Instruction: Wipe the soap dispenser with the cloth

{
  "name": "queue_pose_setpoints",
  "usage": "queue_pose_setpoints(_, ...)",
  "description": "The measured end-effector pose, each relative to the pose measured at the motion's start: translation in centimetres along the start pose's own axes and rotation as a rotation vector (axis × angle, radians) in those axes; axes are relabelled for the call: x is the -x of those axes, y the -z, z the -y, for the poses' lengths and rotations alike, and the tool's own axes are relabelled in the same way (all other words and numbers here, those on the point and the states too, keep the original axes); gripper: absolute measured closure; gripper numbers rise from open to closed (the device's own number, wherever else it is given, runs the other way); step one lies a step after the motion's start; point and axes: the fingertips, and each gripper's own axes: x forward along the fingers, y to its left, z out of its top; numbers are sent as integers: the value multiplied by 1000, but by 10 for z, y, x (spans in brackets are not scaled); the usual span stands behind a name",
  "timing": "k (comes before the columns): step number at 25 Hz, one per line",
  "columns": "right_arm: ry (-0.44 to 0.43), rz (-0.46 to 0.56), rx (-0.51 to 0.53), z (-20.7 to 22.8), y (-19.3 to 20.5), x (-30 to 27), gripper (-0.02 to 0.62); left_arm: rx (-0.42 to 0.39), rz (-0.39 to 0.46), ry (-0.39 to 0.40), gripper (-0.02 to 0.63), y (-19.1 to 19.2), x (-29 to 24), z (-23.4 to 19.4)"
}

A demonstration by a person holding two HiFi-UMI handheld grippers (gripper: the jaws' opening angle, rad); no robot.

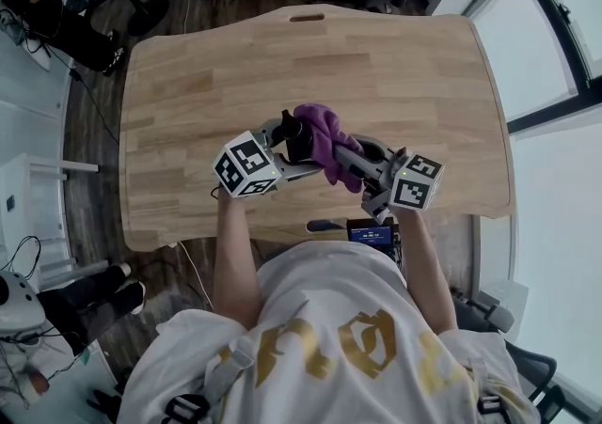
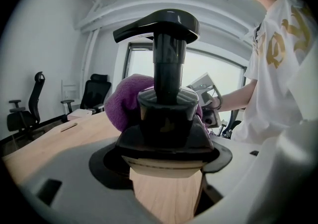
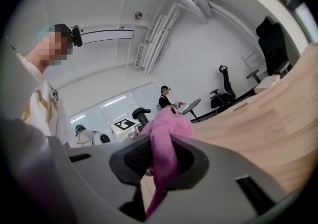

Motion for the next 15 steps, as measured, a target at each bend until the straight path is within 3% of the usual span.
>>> queue_pose_setpoints(5, 159, 22, 49, 23, -9, -1, 541, -34, -1, 55, 265, -4, -10, 14)
queue_pose_setpoints(7, 173, 15, 71, 25, -10, 0, 541, -41, 5, 59, 265, -6, -11, 17)
queue_pose_setpoints(15, -125, -31, -96, -16, 5, 9, 541, -12, 61, 10, 265, -13, 2, 5)
